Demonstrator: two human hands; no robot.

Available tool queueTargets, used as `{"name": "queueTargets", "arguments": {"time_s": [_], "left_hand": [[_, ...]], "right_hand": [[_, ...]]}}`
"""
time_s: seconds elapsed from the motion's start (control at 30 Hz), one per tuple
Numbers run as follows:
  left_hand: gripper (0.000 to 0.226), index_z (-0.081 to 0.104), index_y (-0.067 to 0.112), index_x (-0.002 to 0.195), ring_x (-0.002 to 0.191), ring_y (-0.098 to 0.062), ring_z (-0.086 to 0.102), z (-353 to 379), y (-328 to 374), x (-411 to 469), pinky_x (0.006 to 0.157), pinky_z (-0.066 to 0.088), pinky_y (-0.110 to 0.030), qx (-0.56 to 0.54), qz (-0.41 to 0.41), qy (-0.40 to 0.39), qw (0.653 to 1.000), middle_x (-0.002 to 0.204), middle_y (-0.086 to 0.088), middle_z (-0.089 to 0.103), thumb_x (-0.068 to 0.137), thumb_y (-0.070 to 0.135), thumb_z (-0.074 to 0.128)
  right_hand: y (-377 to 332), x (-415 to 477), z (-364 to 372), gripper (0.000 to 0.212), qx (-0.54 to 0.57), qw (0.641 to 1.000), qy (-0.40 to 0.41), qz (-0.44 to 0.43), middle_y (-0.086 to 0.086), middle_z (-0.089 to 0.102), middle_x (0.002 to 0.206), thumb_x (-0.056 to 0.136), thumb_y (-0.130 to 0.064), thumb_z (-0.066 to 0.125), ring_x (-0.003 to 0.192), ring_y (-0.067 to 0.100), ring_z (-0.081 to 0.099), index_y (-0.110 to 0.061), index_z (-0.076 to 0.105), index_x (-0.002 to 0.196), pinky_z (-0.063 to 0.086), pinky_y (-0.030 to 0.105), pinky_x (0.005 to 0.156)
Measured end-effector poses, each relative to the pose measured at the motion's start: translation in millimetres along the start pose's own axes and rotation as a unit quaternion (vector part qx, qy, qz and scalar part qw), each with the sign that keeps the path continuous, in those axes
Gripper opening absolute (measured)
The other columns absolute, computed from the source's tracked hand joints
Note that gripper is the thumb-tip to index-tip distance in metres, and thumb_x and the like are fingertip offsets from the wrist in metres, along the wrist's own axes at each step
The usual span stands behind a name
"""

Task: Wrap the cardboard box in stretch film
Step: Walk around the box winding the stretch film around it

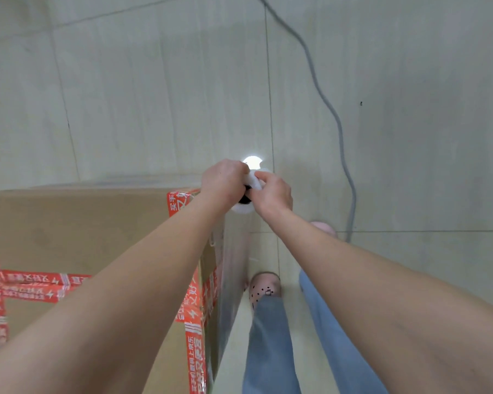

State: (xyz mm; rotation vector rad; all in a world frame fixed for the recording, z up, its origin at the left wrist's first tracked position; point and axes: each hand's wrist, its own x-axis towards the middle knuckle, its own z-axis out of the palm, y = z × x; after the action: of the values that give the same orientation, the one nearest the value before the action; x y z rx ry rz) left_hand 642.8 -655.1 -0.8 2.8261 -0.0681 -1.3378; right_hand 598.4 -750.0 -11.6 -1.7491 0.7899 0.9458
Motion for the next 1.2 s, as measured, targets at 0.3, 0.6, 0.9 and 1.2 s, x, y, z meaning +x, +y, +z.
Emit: {"name": "queueTargets", "arguments": {"time_s": [0.3,0.6,0.9,1.2], "left_hand": [[0.051,0.049,0.028,0.136,0.120,-0.024,0.053,7,-3,-1,0.091,0.046,-0.034,-0.009,0.023,-0.013,1.000,0.130,-0.004,0.057,0.087,0.015,0.056],[0.012,0.063,0.009,0.088,0.080,-0.030,0.059,-8,-11,9,0.061,0.038,-0.029,-0.019,0.019,0.032,0.999,0.085,-0.010,0.062,0.079,0.007,0.054],[0.018,0.059,0.006,0.097,0.099,-0.032,0.058,-21,-30,20,0.068,0.044,-0.032,-0.101,-0.025,0.011,0.994,0.102,-0.015,0.062,0.084,0.018,0.059],[0.008,0.056,0.006,0.091,0.078,-0.029,0.050,-17,-25,33,0.063,0.037,-0.030,-0.058,-0.013,0.046,0.997,0.087,-0.009,0.055,0.084,0.010,0.054]], "right_hand": [[0,3,2,0.052,-0.016,0.996,-0.027,0.081,0.007,0.057,0.118,0.078,-0.027,0.071,0.100,0.029,0.062,-0.016,0.048,0.124,0.053,0.037,0.085],[-20,5,4,0.034,-0.104,0.993,0.051,-0.021,0.001,0.063,0.114,0.086,-0.021,0.056,0.100,0.025,0.059,-0.026,0.056,0.119,0.038,0.026,0.073],[-28,13,18,0.048,0.068,0.996,0.025,0.056,0.003,0.058,0.107,0.076,-0.026,0.069,0.096,0.026,0.063,-0.022,0.050,0.120,0.055,0.042,0.084],[-42,26,0,0.050,-0.095,0.995,0.039,-0.021,0.000,0.058,0.128,0.084,-0.018,0.058,0.116,0.023,0.055,-0.027,0.053,0.132,0.043,0.028,0.093]]}}
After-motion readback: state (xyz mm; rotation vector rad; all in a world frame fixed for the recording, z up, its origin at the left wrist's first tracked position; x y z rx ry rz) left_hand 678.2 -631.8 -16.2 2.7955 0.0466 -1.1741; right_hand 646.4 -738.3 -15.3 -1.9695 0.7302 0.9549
